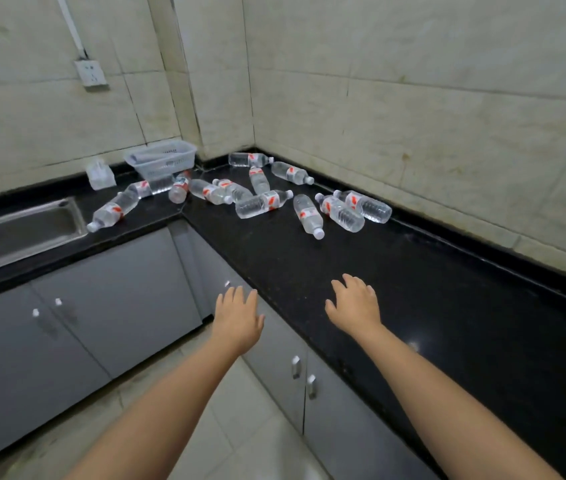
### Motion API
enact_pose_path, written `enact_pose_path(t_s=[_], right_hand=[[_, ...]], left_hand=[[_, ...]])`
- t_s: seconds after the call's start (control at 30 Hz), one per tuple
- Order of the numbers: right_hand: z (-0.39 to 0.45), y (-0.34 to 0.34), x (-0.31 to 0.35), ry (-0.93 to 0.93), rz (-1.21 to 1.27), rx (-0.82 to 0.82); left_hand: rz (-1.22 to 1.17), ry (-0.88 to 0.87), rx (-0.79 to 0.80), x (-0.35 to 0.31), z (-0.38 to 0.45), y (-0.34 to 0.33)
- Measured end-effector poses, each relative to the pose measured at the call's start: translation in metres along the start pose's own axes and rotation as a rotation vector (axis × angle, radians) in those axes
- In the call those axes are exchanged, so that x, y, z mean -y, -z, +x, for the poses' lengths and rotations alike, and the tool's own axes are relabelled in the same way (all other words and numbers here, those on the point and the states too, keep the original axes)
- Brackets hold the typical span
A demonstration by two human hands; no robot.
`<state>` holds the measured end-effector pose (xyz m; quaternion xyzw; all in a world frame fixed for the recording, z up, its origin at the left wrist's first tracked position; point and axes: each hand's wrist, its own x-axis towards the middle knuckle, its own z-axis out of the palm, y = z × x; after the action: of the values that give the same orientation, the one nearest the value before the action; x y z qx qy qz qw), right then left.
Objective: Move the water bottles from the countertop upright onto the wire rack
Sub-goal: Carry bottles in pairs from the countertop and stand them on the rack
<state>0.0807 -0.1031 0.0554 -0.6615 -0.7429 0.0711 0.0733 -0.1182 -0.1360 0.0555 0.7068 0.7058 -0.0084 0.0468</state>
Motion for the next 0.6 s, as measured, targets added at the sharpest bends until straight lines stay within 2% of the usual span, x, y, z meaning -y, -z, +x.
enact_pose_path(t_s=[0.2,0.43,0.6], right_hand=[[0.1,0.002,-0.026,-0.087,-0.005,-0.025],[0.227,0.011,-0.068,-0.158,0.027,-0.029],[0.283,-0.011,-0.095,-0.223,0.057,0.02]], left_hand=[[0.009,-0.064,-0.035,-0.005,0.11,0.004],[0.042,-0.102,0.002,-0.015,0.243,0.012],[0.052,-0.186,0.117,-0.018,0.324,-0.009]])
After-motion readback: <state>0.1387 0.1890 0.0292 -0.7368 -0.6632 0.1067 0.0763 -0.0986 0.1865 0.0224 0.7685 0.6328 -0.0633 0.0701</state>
